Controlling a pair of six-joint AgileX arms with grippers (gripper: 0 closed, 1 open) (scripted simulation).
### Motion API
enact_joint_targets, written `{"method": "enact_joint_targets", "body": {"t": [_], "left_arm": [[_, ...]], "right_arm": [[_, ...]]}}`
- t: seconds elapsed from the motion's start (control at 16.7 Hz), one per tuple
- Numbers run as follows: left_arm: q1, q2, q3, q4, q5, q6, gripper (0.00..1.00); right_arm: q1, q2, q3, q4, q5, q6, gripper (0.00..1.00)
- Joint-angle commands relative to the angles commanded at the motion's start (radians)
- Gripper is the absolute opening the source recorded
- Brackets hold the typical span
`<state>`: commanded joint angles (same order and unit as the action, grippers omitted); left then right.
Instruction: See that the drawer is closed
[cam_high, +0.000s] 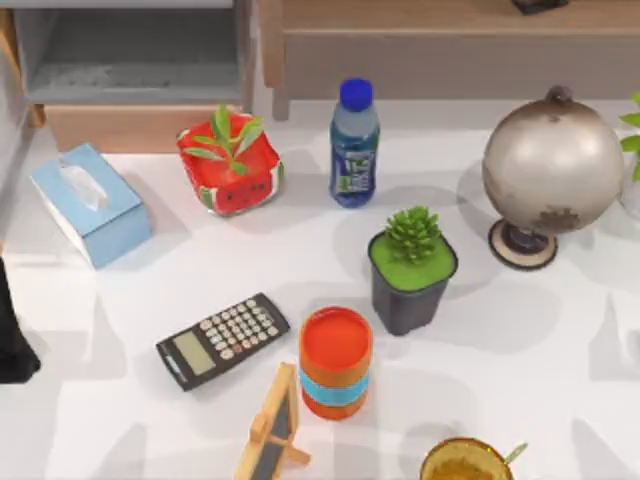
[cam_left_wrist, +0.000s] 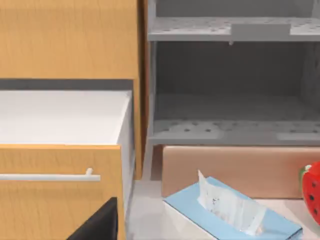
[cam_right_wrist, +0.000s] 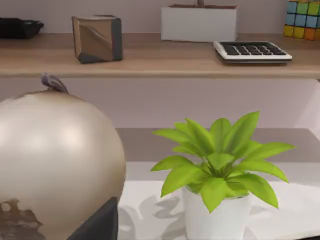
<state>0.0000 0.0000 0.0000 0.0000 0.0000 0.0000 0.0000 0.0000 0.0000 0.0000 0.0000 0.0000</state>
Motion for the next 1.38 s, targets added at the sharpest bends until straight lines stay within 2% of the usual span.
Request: {"method": "enact_joint_targets", "body": {"t": [0.3,1.08,1.38], "left_arm": [[-0.038,0.070,0.043,0.047,-0.041,0.003,1.00],[-0.408,0.902,0.433,0.474,-0.401,0.012,1.00],[-0.445,0.982,0.472,0.517,-0.438,0.015,1.00]], "right_arm": [[0.000,0.000,0.000,0.000,0.000,0.000,1.00],[0.000,0.000,0.000,0.000,0.000,0.000,1.00],[0.000,0.000,0.000,0.000,0.000,0.000,1.00]]}}
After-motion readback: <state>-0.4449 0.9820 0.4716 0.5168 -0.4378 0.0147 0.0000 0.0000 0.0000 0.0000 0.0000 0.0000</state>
